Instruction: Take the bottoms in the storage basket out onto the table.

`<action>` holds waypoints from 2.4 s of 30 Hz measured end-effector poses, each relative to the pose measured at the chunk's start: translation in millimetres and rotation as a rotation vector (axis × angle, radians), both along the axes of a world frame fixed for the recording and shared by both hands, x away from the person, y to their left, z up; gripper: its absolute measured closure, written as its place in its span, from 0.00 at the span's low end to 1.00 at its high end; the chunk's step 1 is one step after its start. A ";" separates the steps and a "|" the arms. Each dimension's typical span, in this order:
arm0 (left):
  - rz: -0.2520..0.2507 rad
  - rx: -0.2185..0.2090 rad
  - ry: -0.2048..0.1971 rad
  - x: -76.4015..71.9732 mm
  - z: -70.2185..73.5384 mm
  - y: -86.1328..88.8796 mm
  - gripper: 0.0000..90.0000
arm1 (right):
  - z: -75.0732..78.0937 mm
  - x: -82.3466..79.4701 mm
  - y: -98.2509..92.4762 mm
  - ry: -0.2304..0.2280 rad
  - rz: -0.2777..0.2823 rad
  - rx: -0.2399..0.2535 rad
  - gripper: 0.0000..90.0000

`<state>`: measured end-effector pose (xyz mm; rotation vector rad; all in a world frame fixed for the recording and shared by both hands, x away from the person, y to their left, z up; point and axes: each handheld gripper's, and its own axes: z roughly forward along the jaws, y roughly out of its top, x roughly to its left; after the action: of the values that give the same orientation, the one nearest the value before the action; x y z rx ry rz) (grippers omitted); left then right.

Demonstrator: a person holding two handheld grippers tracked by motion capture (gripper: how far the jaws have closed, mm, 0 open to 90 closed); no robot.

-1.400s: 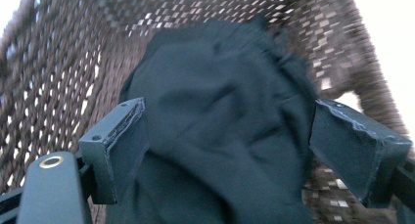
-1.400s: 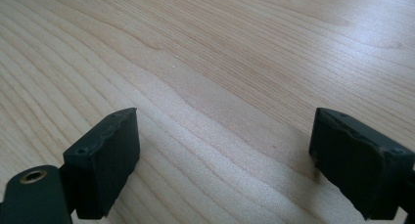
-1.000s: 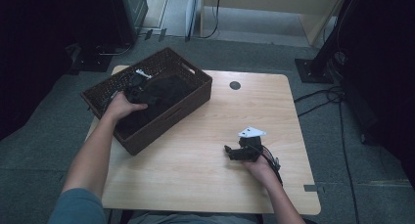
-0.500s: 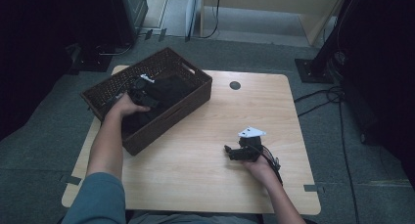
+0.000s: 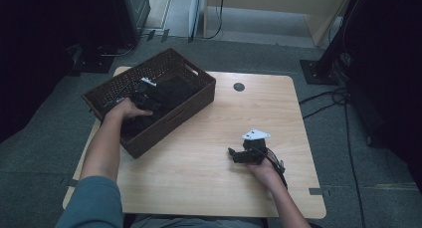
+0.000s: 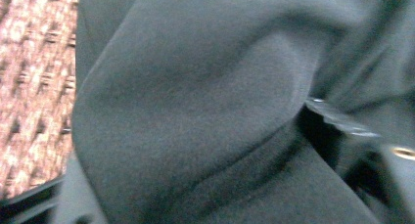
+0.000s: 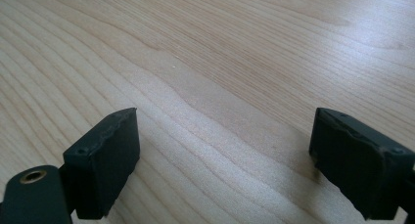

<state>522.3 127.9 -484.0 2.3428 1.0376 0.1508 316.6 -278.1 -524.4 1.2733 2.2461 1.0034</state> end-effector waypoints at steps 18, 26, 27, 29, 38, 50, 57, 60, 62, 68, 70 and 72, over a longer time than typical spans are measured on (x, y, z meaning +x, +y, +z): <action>0.106 -0.231 0.287 2.1 36.9 1.2 0.76 | 0.0 1.6 0.5 0.001 0.005 0.001 0.13; 0.125 -0.267 0.174 -0.5 98.4 2.5 0.77 | 0.0 1.5 0.5 0.001 0.005 0.001 0.13; 0.131 -0.269 0.157 -1.9 106.3 1.9 0.77 | 0.0 1.5 0.5 0.001 0.005 0.001 0.13; 0.132 -0.271 0.133 -5.9 122.9 -0.9 0.77 | 0.0 1.5 0.5 0.001 0.005 0.001 0.13; 0.110 -0.285 0.022 -37.7 190.4 -21.9 0.76 | 0.2 1.1 -1.3 -0.004 0.001 0.005 0.15; 0.003 -0.286 -0.018 -97.0 204.5 -79.8 0.76 | 15.6 2.6 -23.2 0.000 -0.089 0.040 0.17; -0.058 -0.283 0.020 -121.9 174.9 -113.7 0.75 | 22.0 -0.1 -32.9 -0.036 -0.113 0.049 0.19; -0.074 -0.264 0.015 -133.4 157.2 -129.4 0.75 | 23.8 -0.9 -32.4 -0.043 -0.102 0.060 0.22; -0.075 -0.260 0.013 -135.9 151.7 -132.8 0.75 | 24.6 -1.1 -32.3 -0.043 -0.097 0.059 0.22; -0.096 -0.246 0.042 -148.5 114.1 -152.1 0.75 | 26.4 -2.5 -33.1 -0.047 -0.103 0.063 0.22; -0.105 -0.233 0.052 -152.6 102.0 -158.9 0.75 | 27.0 -2.8 -33.7 -0.041 -0.102 0.068 0.22; -0.104 -0.224 0.051 -156.7 88.8 -164.5 0.75 | 27.0 -3.0 -33.7 -0.036 -0.104 0.074 0.22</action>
<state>365.6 -36.6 -395.2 2.2000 0.9043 -0.0628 313.7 -311.8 -497.4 1.3766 2.1113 1.0703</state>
